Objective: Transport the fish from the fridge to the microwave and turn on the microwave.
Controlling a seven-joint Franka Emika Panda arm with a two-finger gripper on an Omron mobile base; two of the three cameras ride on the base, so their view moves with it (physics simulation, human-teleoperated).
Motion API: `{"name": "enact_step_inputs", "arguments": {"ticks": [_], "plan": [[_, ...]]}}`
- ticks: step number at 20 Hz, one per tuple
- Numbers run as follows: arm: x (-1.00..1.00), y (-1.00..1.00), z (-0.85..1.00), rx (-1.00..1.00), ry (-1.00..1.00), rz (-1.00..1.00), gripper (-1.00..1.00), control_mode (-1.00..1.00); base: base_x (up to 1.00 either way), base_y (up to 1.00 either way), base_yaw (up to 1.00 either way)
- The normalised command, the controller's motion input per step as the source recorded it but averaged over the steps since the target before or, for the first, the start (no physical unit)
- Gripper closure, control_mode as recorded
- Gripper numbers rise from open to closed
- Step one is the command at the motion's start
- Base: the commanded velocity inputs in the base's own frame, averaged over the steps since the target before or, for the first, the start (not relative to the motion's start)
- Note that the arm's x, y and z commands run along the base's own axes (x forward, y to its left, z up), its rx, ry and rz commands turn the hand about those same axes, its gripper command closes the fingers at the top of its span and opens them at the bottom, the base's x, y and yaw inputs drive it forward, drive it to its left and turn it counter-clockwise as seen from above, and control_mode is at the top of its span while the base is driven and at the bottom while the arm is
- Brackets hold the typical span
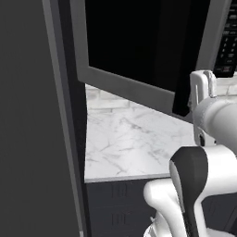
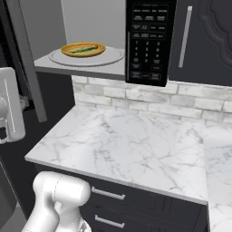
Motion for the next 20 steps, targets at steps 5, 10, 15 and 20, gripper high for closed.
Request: {"name": "enact_step_inputs", "arguments": {"ticks": [5, 10, 15, 20], "plan": [[0.61, 0.0, 0.0, 0.01, 0.0, 0.0, 1.0, -1.0, 0.0, 0.0, 0.0], [0.64, -0.02, 0.0, 0.0, -0.05, 0.0, 1.0, -1.0, 0.0, 0.0, 0.0], [0.6, 0.0, 0.01, 0.0, -0.03, -0.01, 1.0, -1.0, 0.0, 0.0, 0.0], [0.57, -0.03, 0.0, 0.0, -0.04, -0.01, 1.0, -1.0, 0.0, 0.0, 0.0]]}}
